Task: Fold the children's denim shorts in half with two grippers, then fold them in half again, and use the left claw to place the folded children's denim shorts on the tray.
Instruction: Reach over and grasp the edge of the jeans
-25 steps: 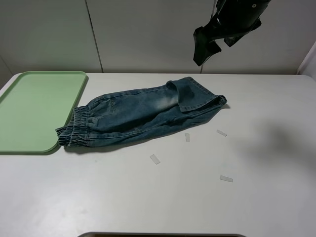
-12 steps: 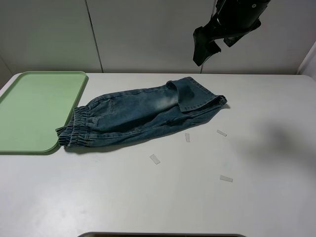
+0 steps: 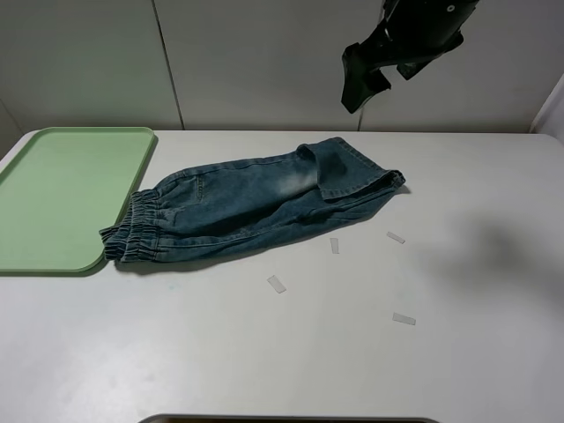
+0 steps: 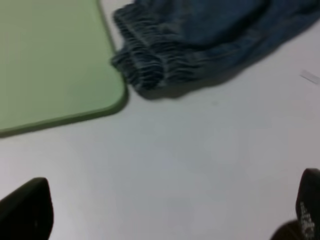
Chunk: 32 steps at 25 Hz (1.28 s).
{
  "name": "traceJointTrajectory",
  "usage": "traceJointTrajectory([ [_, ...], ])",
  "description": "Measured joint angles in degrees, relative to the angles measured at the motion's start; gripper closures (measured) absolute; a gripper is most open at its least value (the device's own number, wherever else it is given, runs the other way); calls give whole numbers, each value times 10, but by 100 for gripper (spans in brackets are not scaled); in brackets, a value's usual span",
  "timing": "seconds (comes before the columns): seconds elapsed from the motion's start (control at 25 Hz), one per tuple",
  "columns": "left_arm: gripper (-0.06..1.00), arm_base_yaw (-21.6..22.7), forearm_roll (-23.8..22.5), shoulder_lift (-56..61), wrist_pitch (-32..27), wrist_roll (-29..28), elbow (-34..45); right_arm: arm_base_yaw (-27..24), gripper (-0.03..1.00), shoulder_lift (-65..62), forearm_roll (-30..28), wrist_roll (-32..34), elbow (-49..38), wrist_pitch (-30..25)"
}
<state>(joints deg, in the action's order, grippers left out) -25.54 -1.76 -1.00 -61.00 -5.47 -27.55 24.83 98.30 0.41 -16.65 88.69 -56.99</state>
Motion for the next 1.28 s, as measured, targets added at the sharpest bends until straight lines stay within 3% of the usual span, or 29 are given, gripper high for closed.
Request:
traceJointTrajectory([
  [0.16,-2,84,0,0,0,0,0,0,27,1,0,7,0,6],
  [0.28,-2,177,0,0,0,0,0,0,27,11,-4,15,0,12],
  [0.44,-2,212,0,0,0,0,0,0,27,32,-24,28,0,22],
  [0.48,-2,268,0,1,0,0,0,0,27,36,-28,31,0,24],
  [0.52,-2,283,0,4,1,0,0,-1,27,44,-31,32,0,29],
  [0.68,-2,289,0,13,2,1,0,-21,27,73,-31,34,0,42],
  [0.84,-2,291,0,14,4,1,0,-89,27,136,-31,29,0,70],
  [1.04,-2,292,0,14,4,2,0,-119,27,184,-4,-3,5,97],
  [1.28,-2,292,0,14,4,2,0,-122,27,279,5,-18,132,79],
])
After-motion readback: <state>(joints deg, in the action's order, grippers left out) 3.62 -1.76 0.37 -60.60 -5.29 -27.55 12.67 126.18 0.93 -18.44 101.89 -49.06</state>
